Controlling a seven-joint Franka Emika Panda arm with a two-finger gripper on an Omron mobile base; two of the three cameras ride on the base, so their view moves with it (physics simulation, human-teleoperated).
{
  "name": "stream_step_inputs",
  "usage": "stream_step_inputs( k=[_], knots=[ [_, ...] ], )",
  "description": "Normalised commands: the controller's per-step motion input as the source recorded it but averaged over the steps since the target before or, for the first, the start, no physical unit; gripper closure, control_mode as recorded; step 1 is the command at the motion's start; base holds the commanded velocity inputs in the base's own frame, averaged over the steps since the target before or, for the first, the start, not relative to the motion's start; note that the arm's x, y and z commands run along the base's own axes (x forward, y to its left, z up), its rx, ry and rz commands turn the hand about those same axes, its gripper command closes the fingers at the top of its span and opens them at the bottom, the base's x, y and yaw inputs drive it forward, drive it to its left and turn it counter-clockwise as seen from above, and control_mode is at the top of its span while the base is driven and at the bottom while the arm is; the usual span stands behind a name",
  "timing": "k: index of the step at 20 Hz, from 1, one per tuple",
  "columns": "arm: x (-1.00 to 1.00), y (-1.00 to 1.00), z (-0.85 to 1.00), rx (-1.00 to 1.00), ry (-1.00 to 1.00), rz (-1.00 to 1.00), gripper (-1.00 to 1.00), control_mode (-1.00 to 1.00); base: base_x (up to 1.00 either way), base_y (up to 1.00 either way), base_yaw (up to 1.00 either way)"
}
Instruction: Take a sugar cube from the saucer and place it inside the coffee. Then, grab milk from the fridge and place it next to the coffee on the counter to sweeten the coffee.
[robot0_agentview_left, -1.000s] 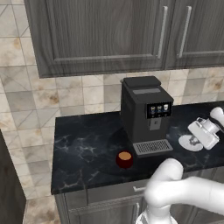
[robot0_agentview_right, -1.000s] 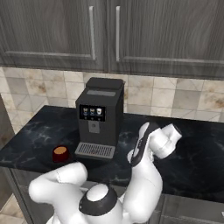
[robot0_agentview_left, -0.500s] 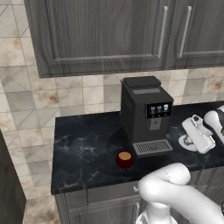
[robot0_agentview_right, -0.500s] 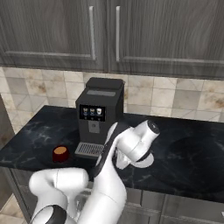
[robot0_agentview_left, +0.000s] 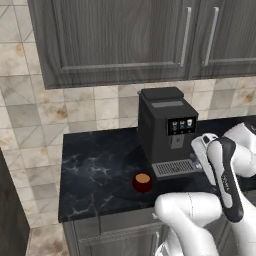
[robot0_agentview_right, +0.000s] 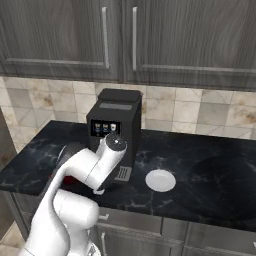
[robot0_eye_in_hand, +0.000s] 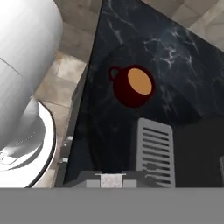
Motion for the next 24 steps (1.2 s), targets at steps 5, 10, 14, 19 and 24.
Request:
stream_step_inputs(
  k=[5,10,14,19,24],
  knots=[
    [-0.27,1.0,0.31,-0.21,-0.05,-0.01,1.0,-1.0,0.0,0.0,0.0],
    [0.04,1.0,0.13,-0.2,0.01,-0.1,1.0,-1.0,0.0,0.0,0.0],
    [0.33,0.93,0.02,-0.19,0.19,-0.12,1.0,-1.0,0.0,0.0,0.0],
    [0.23,0.3,-0.12,-0.11,0.15,-0.01,1.0,-1.0,0.0,0.0,0.0],
    [0.56,0.19,-0.33,-0.02,0.16,-0.03,1.0,-1.0,0.0,0.0,0.0]
  ],
)
